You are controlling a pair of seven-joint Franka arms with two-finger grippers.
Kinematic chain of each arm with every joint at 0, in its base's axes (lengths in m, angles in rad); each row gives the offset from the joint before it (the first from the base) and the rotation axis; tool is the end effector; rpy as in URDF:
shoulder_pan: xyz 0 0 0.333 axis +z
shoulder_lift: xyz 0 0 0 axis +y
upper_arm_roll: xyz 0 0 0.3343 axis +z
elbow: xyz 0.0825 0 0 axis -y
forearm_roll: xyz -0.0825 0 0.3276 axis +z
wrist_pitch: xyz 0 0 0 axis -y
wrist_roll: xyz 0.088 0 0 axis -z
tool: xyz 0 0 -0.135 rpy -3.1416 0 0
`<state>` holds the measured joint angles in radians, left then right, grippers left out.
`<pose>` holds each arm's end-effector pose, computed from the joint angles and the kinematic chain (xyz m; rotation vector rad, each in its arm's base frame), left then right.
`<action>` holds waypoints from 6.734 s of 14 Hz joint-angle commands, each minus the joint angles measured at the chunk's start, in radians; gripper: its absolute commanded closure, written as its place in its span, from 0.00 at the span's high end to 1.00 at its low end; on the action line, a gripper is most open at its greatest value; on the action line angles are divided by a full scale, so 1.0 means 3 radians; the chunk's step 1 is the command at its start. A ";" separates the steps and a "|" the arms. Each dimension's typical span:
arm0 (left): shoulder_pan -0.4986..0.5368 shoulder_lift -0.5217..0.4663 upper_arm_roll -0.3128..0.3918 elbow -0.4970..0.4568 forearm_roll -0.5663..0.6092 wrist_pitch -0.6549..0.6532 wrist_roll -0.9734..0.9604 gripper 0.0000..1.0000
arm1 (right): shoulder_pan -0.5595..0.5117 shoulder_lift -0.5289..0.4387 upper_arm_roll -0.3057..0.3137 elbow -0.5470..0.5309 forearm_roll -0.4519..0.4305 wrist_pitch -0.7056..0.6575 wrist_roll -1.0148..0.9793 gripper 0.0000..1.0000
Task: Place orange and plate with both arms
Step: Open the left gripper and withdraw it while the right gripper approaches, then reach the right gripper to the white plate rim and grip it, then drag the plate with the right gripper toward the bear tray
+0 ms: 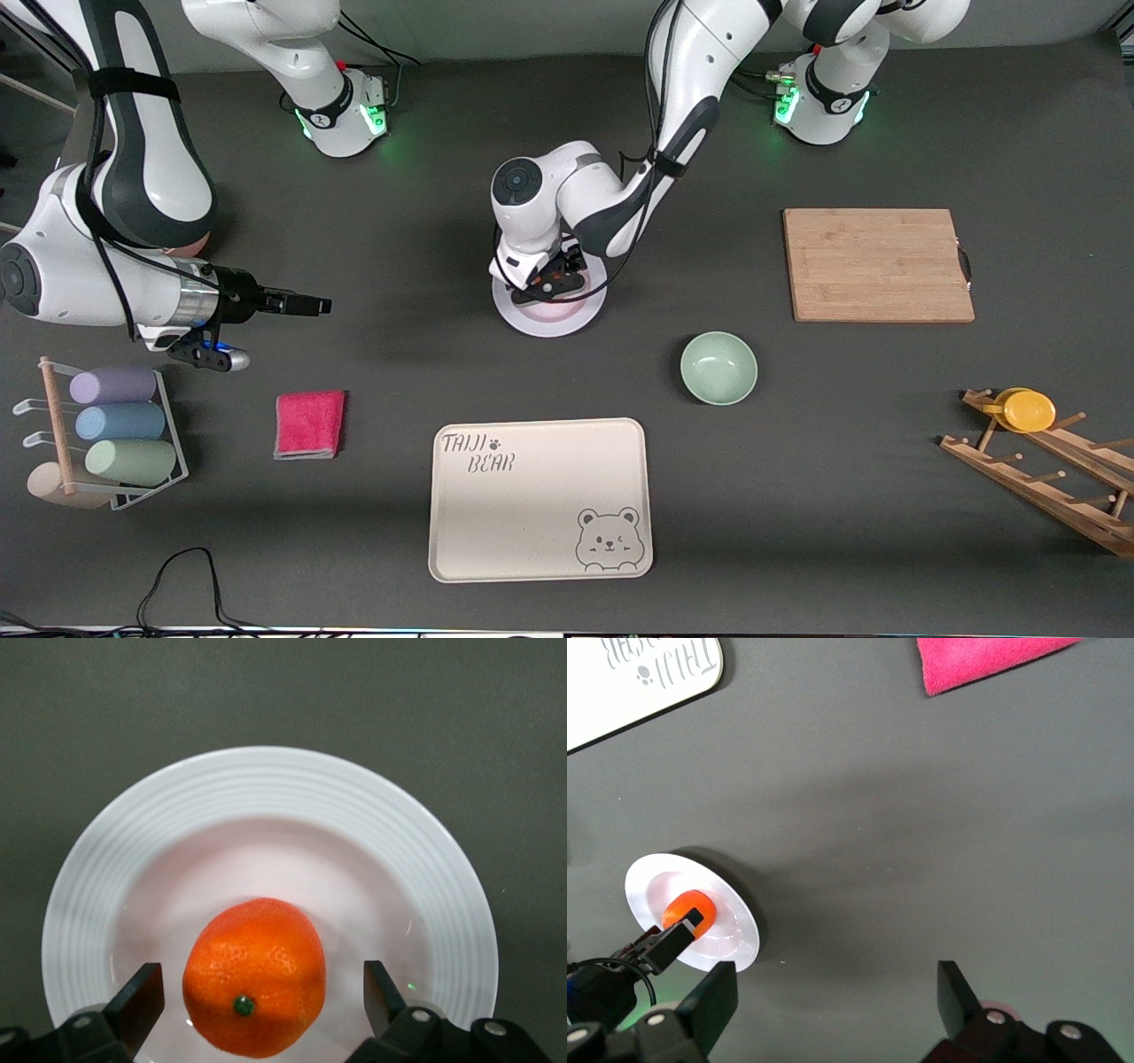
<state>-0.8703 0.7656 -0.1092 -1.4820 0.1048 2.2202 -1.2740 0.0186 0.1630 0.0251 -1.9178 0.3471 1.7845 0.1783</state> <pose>0.3967 -0.5559 0.2407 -3.0925 -0.4036 0.0052 0.5077 0.0603 0.4128 -2.7853 0.3637 0.4683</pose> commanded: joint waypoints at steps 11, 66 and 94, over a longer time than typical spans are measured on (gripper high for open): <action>0.1524 -0.1319 0.0032 -0.0030 -0.0007 -0.1494 0.1653 1.00 | 0.0163 -0.0288 -0.0012 -0.0679 0.0498 0.0566 -0.0282 1.00; 0.3116 -0.2235 0.0113 -0.0521 0.0050 -0.2482 0.4267 1.00 | 0.1099 0.1026 0.0469 -0.1190 0.4529 0.2248 -0.3887 0.28; 0.3090 -0.2240 0.0113 -0.0526 0.0050 -0.2574 0.4196 1.00 | 0.1093 0.0894 0.0540 -0.0874 0.4519 0.2238 -0.3382 0.00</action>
<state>0.0641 0.0846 -0.0742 -1.6616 0.1072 1.4790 -0.0003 0.3345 0.4497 0.1857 -2.1979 1.6796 2.4344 -0.8827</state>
